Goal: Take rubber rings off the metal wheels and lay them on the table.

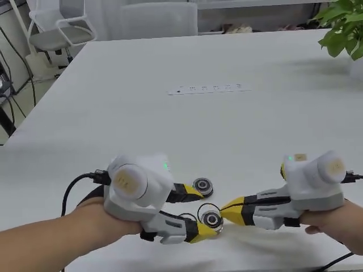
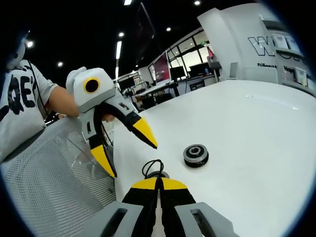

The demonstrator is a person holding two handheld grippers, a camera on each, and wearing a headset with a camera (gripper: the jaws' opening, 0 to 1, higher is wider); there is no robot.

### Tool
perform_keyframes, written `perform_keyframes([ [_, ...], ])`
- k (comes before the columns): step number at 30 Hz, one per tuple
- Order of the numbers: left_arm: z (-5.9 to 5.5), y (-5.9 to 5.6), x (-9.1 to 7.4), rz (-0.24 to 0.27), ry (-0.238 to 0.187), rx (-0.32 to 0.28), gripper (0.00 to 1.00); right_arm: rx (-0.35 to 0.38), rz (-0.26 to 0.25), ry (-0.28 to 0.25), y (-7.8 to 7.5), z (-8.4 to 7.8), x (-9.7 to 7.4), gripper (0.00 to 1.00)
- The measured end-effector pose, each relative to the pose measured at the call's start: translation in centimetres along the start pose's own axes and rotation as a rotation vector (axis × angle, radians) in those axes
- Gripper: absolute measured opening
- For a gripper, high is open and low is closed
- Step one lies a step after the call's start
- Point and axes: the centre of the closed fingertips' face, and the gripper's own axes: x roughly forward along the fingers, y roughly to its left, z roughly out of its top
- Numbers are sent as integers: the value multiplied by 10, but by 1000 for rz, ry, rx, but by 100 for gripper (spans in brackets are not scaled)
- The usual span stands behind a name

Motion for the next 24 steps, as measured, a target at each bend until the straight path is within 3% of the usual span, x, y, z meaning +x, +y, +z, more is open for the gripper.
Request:
perform_keyframes([
  [6, 18, 1, -18, 24, -52, -7, 43, 0, -2, -8, 0, 3, -1, 0],
  [13, 37, -5, -42, 48, -116, -32, 56, -1, -5, -14, 0, 6, -3, 0],
  [17, 44, -5, -57, 69, -153, -64, 59, -6, -2, -13, 1, 8, -3, 0],
  [24, 46, -3, -83, 132, -189, -110, 67, -14, 4, -22, 4, 16, -4, 0],
])
